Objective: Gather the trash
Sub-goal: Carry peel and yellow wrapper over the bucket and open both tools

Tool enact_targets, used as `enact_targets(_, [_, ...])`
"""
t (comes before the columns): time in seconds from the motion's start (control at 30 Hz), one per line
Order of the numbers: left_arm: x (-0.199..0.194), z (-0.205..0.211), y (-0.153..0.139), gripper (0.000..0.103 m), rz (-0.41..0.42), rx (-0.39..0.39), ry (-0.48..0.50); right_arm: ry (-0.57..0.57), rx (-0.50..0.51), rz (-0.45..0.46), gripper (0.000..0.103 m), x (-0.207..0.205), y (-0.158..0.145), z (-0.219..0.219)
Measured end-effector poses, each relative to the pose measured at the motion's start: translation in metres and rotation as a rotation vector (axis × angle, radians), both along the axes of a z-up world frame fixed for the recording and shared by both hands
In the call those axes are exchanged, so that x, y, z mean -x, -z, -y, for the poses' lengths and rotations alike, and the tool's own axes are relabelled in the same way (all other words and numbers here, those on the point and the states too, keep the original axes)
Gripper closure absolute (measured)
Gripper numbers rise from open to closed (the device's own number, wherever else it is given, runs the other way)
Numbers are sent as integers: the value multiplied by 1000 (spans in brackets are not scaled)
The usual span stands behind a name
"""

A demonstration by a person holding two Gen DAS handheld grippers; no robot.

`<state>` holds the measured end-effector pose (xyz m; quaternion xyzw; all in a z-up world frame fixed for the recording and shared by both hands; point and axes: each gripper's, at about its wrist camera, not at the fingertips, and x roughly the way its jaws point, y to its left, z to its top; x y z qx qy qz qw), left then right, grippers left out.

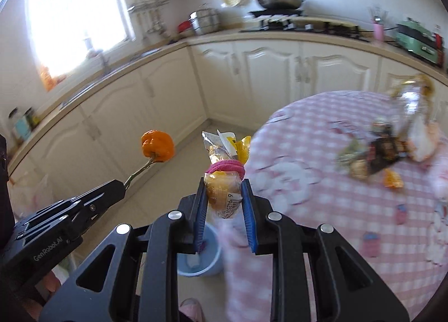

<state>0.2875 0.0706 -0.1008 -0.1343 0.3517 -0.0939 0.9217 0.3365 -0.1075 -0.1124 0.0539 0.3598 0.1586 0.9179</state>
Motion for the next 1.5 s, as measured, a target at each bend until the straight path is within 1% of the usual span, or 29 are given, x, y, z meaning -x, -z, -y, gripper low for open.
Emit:
enact_targets(0.13, [-2,-55,31,100,-78,-5,-94,-87,11,-66,81,-15,28,-51])
enact_targets(0.27, [-11,-91,66,100,-159,-10,-146,-139,33,-133,81,-28,61,-89])
enact_targets(0.33, [-18,-105,85,100,-200,-12,-160,-152,43,-164,81,-35,78,-103])
enact_targets(0.43, [-31,-117,106,100,-239,-12,-164,-145,57,-188,81,-40,92,-115])
enact_targets(0.57, [-50,-121,120,100,-261,-21,-148,-125,67,-206,81,-54,105,-119])
enact_targets(0.6, [-56,-123,124,99,-273,-21,-140,-120,70,-209,81,-58,107,-121])
enact_targets(0.67, [-64,-124,127,84,-286,-26,-149,-117,76,-215,81,-62,109,-123])
enact_targets(0.7, [-67,-123,126,65,-290,-32,-166,-117,78,-218,81,-63,111,-123])
enact_targets(0.73, [-70,-125,128,52,-290,-37,-184,-116,79,-221,81,-63,112,-122])
enact_targets(0.87, [-68,-128,131,51,-298,-25,-202,-122,83,-233,81,-64,117,-122])
enact_targets(1.03, [-63,-128,133,51,-308,-40,-212,-135,81,-242,81,-64,120,-127])
enact_targets(1.33, [-53,-146,123,50,-294,-50,-265,-173,52,-245,80,-69,120,-149])
enact_targets(1.43, [-51,-153,117,49,-287,-44,-287,-183,33,-226,74,-71,115,-157])
enact_targets(1.47, [-50,-155,116,49,-284,-44,-290,-185,30,-218,64,-72,113,-159])
enact_targets(1.5, [-49,-156,113,48,-279,-45,-294,-184,30,-208,61,-72,111,-161])
